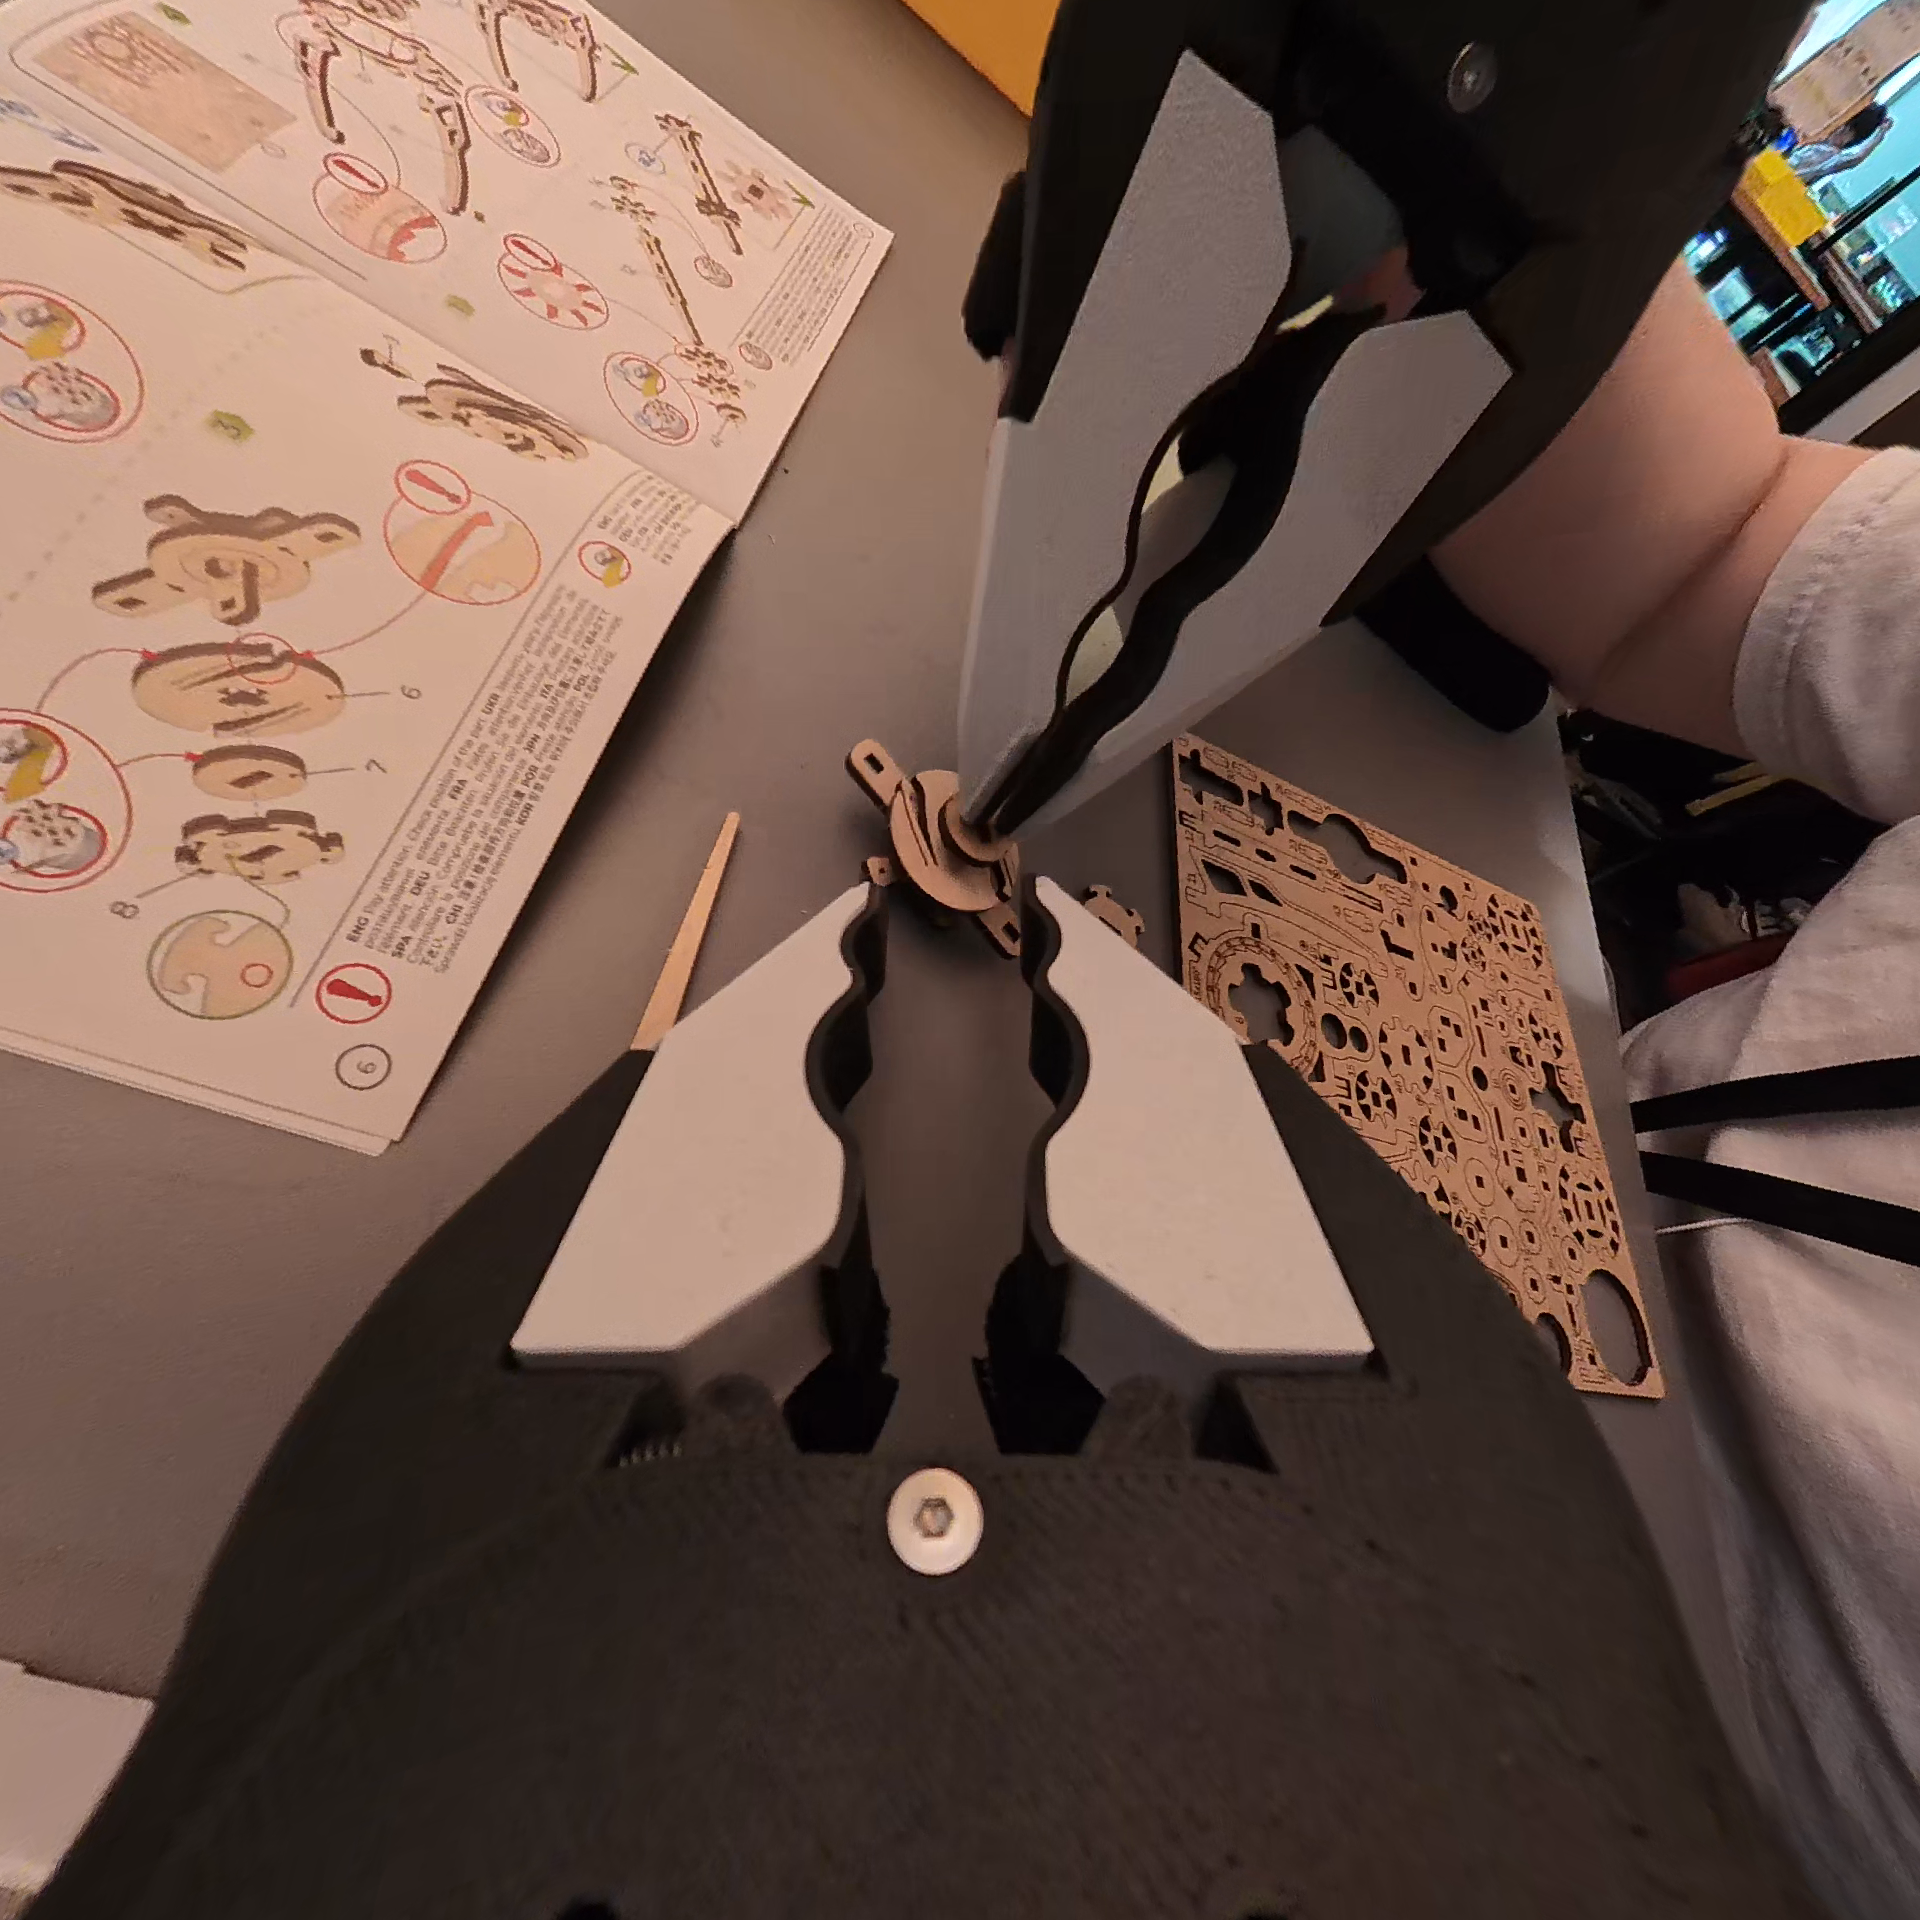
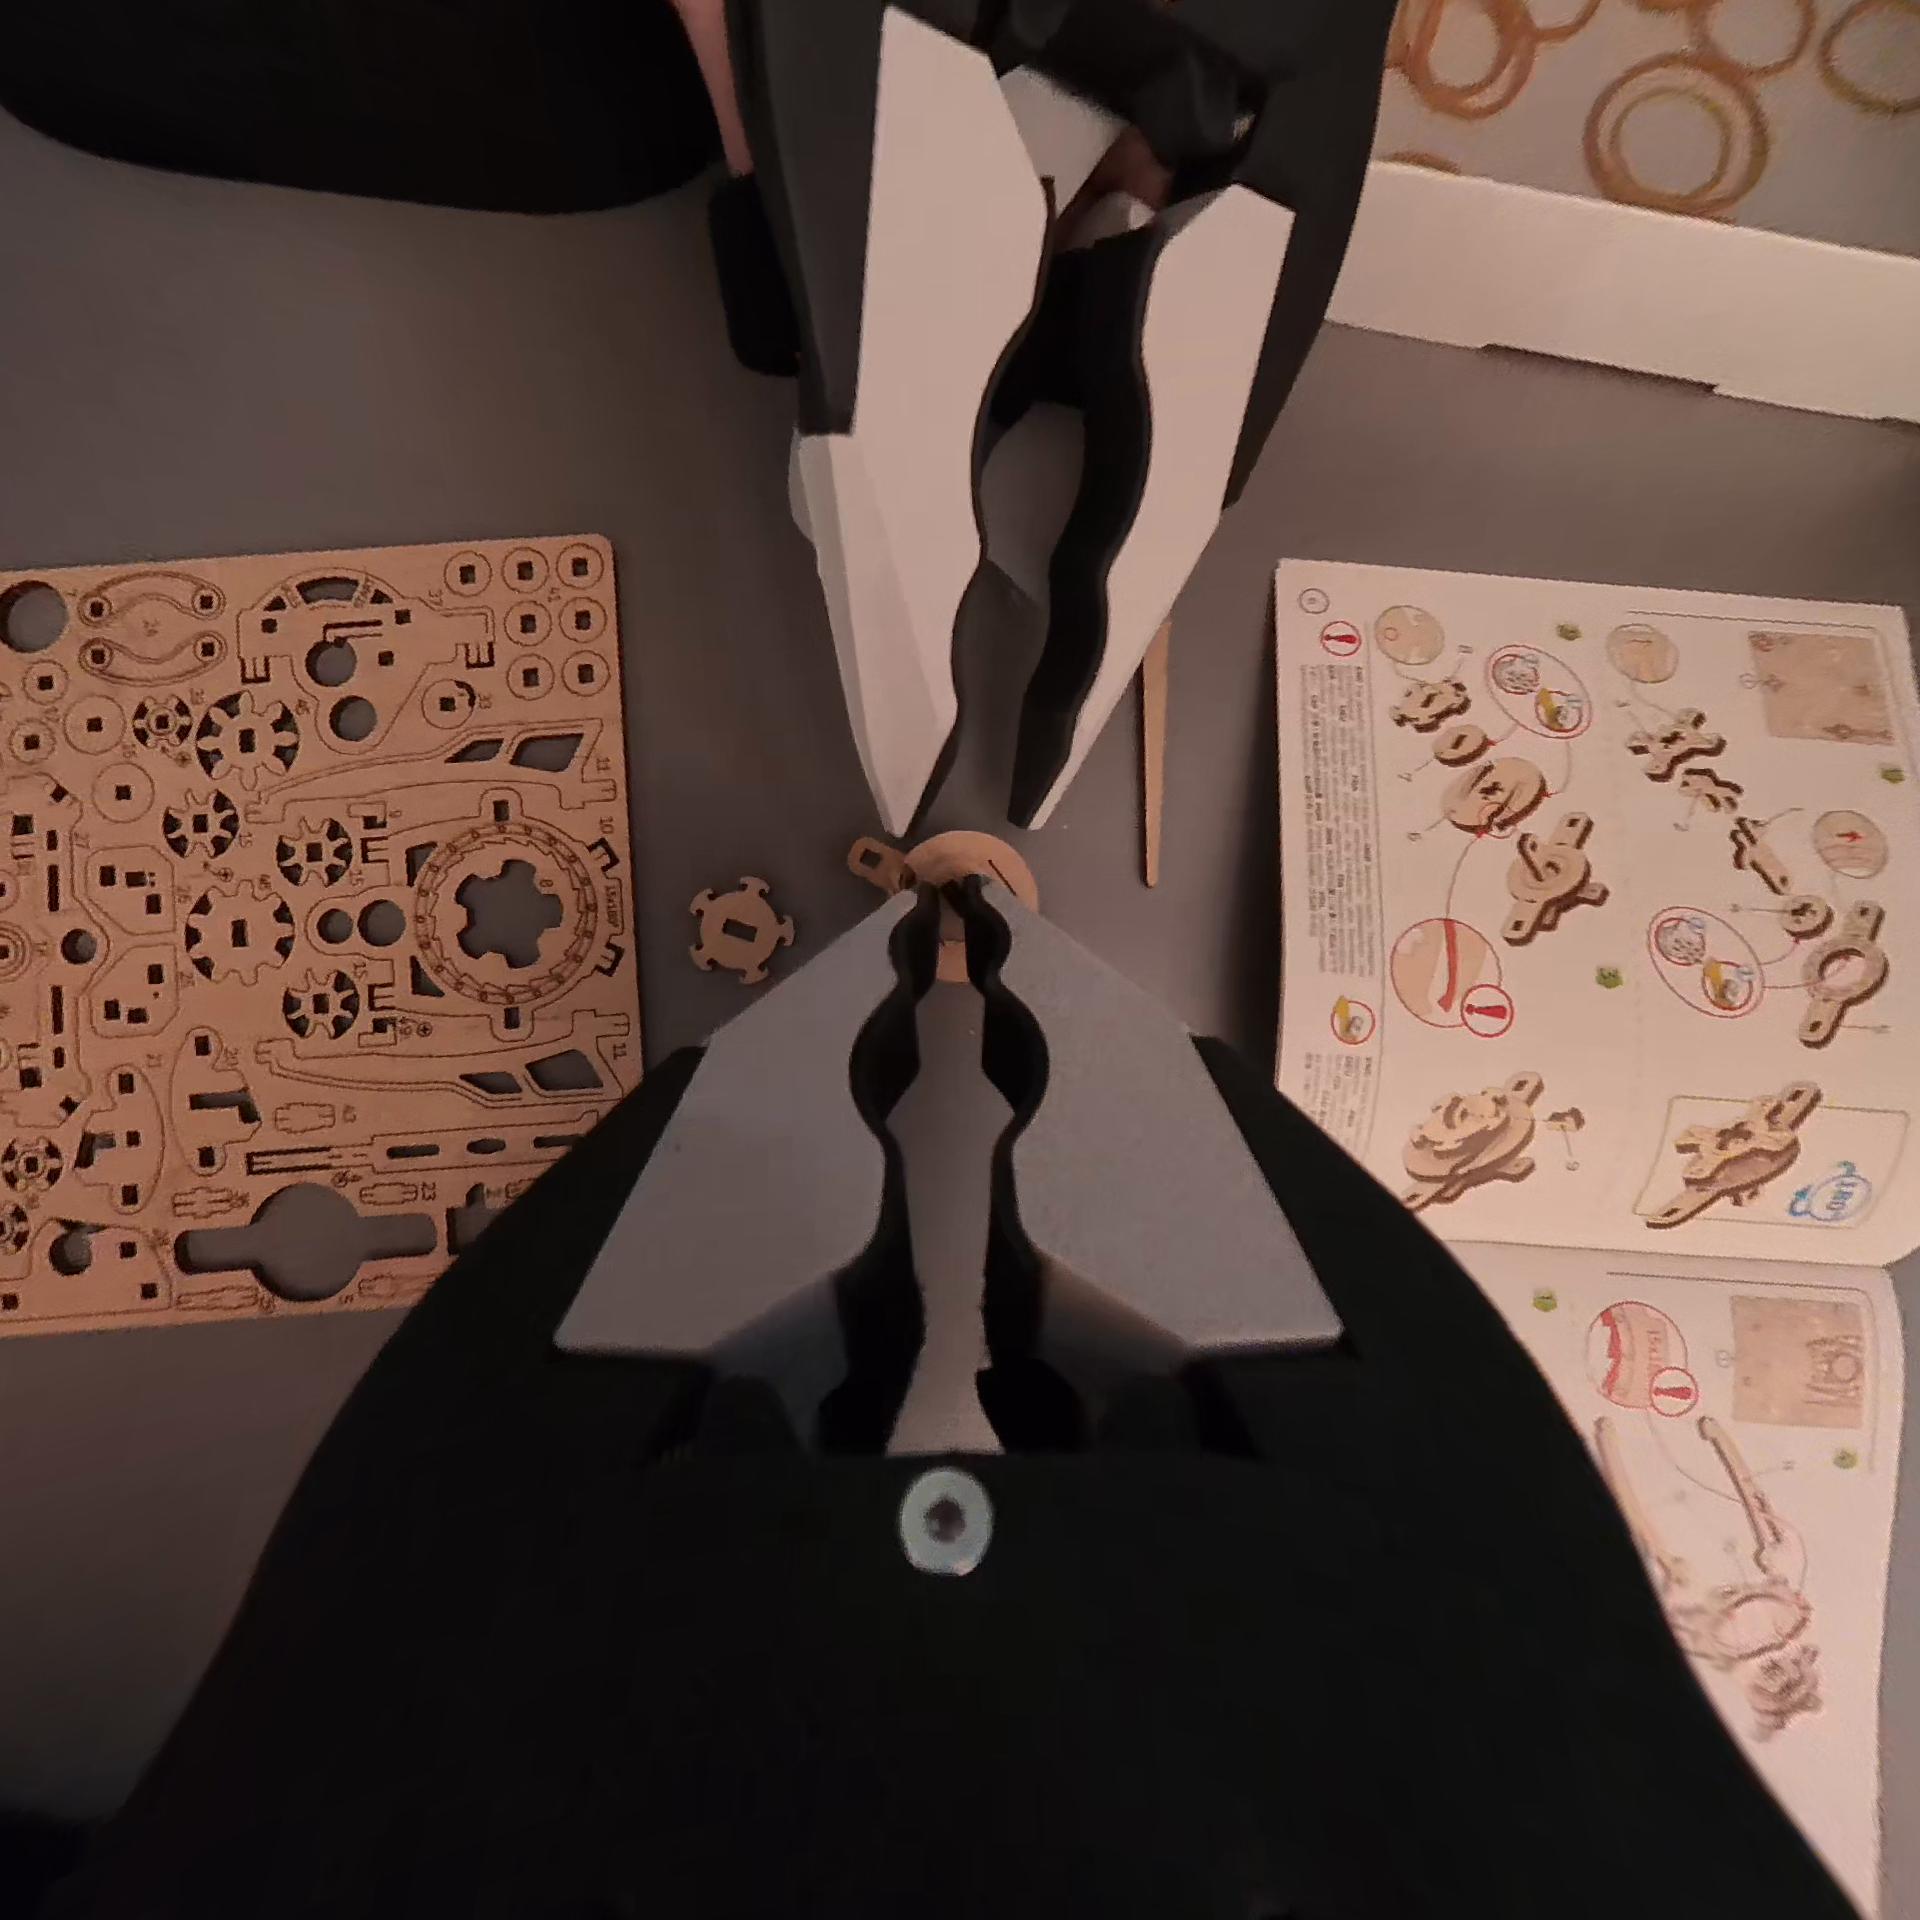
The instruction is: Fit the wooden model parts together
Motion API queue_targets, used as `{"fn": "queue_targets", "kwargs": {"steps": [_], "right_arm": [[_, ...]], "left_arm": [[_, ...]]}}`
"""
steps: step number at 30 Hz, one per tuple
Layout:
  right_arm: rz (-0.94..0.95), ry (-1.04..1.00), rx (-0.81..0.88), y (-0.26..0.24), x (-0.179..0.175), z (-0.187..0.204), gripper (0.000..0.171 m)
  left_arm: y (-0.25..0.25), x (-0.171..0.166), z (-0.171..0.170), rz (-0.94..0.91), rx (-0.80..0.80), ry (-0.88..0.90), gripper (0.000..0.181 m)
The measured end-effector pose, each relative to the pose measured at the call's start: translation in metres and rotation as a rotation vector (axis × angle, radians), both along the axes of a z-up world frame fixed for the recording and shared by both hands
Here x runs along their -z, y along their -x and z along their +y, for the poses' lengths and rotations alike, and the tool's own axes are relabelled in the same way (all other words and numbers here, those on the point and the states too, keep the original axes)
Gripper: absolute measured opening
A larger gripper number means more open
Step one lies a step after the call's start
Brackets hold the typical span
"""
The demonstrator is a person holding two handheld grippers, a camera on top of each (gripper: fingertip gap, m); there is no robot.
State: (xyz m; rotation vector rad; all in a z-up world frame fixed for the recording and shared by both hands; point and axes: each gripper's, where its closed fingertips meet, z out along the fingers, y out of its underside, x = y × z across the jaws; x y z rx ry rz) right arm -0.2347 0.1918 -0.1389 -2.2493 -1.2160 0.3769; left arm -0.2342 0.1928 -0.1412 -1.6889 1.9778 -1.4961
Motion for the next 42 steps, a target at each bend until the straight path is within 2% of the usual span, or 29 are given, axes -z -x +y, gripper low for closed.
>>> {"fn": "queue_targets", "kwargs": {"steps": [9, 24, 28, 33, 38, 42], "right_arm": [[-0.134, 0.130, -0.058, -0.003, 0.002, 0.001, 0.004], [-0.254, 0.163, -0.155, -0.003, 0.002, 0.000, 0.006], [-0.255, 0.189, -0.115, -0.003, 0.002, 0.000, 0.006], [-0.213, 0.208, 0.003, -0.004, 0.002, 0.004, 0.002], [-0.169, 0.235, 0.082, -0.004, 0.002, 0.005, 0.003], [-0.156, 0.253, 0.119, -0.004, 0.002, 0.005, 0.002]], "left_arm": [[0.001, -0.001, -0.001, 0.004, 0.009, 0.020, 0.024], [0.001, 0.002, -0.003, 0.027, 0.024, 0.033, 0.024], [0.002, 0.002, -0.004, 0.028, 0.027, 0.032, 0.026], [0.002, -0.001, -0.002, -0.011, 0.028, -0.009, 0.038], [0.002, 0.003, 0.002, -0.055, 0.043, -0.166, 0.049], [0.003, 0.012, -0.002, -0.052, 0.068, -0.278, 0.051]]}}
